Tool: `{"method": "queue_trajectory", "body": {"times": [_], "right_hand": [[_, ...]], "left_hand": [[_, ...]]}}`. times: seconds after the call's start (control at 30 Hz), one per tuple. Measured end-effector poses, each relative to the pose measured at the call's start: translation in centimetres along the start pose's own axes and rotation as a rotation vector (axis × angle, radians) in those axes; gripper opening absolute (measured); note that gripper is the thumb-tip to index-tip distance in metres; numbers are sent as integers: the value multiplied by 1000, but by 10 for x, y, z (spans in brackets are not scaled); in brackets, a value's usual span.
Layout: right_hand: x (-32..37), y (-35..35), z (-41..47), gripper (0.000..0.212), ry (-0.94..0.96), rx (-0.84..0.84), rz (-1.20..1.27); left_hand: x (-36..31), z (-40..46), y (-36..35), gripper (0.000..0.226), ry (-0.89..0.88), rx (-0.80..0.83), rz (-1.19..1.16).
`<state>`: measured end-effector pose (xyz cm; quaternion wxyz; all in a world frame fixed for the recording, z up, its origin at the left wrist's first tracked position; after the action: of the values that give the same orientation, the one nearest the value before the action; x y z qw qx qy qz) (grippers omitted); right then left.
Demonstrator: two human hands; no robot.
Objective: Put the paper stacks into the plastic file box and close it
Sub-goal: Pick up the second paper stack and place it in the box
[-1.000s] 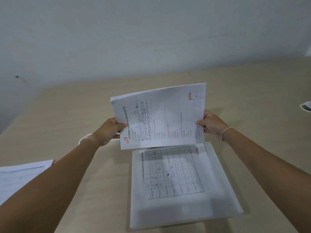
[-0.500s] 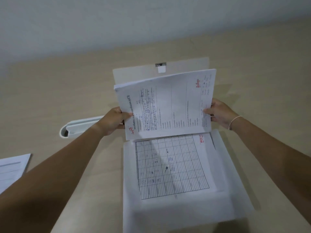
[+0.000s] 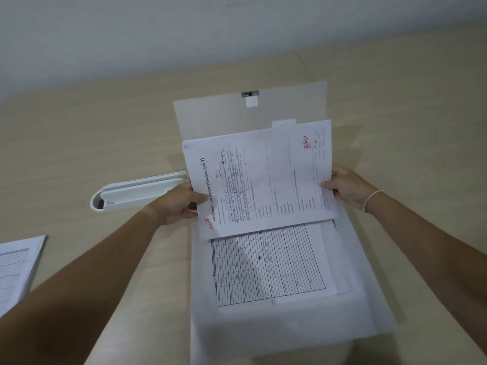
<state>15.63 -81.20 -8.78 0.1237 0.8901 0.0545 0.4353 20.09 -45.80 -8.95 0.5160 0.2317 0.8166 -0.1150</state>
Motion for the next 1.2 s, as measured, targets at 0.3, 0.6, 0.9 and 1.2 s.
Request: {"method": "queue_trajectory", "body": {"times": [0.3, 0.6, 0.9, 1.2], "right_hand": [[-14, -2, -2, 28, -90, -24, -117], [-10, 0, -9, 56, -2, -104, -57], [-10, -11, -18, 36, 4, -115, -331], [-7, -18, -26, 40, 81, -227, -640]], "left_hand": [[-32, 1, 15, 32, -168, -218, 16], [4, -11, -3, 25, 41, -36, 258], [1, -18, -3, 52, -95, -127, 428], [5, -22, -19, 38, -37, -30, 959]]}}
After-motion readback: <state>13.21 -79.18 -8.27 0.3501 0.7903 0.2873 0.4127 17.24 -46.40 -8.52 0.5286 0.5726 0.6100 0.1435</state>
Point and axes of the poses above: each hand's wrist, its own z-axis towards the middle knuckle, its own y-axis out of the back of the hand, x = y × z, the point moved 9 cm from there along z, towards the middle knuckle, and after that the axes turned 10 degrees about -y, right-handed, at the moved point
